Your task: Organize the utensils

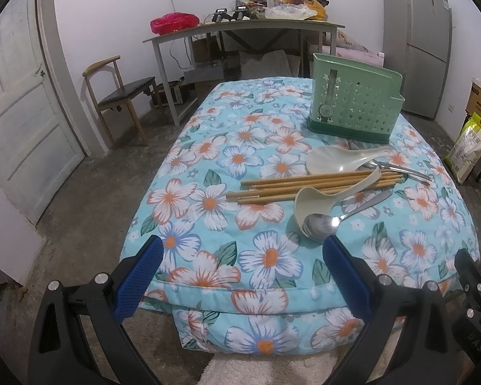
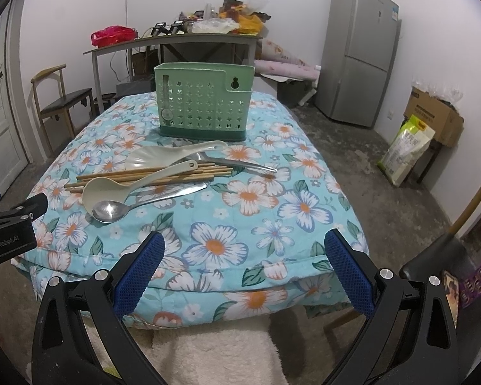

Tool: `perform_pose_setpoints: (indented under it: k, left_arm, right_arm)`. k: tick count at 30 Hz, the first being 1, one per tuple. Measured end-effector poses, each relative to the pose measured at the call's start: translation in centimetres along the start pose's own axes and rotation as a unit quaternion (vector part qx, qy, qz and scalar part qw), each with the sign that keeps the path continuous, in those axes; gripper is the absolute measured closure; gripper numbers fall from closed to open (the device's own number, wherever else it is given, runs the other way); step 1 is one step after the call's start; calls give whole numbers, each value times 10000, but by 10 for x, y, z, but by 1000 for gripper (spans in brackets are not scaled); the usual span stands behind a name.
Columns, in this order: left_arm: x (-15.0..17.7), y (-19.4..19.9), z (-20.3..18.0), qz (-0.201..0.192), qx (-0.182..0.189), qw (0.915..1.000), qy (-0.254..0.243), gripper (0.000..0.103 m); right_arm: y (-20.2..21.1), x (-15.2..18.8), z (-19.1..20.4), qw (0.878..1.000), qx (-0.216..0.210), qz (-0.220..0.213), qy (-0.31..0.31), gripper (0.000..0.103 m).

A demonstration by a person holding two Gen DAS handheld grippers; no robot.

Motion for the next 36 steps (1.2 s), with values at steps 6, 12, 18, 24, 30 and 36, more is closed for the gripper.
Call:
perform_pose_setpoints:
  k: [6,12,18,24,30,36]
  left_arm:
    - [1,-11,0,84,32,10000,15,6]
    - [3,-26,-2,135,140,9998,-101,6]
    - [5,-48,-2,360,470,9982,-100,5]
    - [7,-68,-3,334,865,9956,-98,6]
    - [13,-93,-11,462,1008,9934,-311,6]
    - [22,-102,-16,305,1180,9904,-645,6]
  right_arm:
    - [-5,0,1,10000,-36,16,-18,8]
    - [-19,3,4,9999,-122,58,-9,8]
    - [-40,5,12,9993,-332,115,130,8]
    - [-68,7,23,9976,-601,224,269,8]
    - [-88,9,33,9951,-895,254,325,8]
    - [-101,15,37,9934,-1012,352,410,8]
Point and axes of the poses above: each gripper's, at about its wrist camera, not at the fingertips, and y roughly against the way its jaws point, z to its left, x to its underside, the point moved 1 cm from there along -y, roughly the way its jaws point, and after that the axes turned 10 degrees about y, right-handed, at the moved point
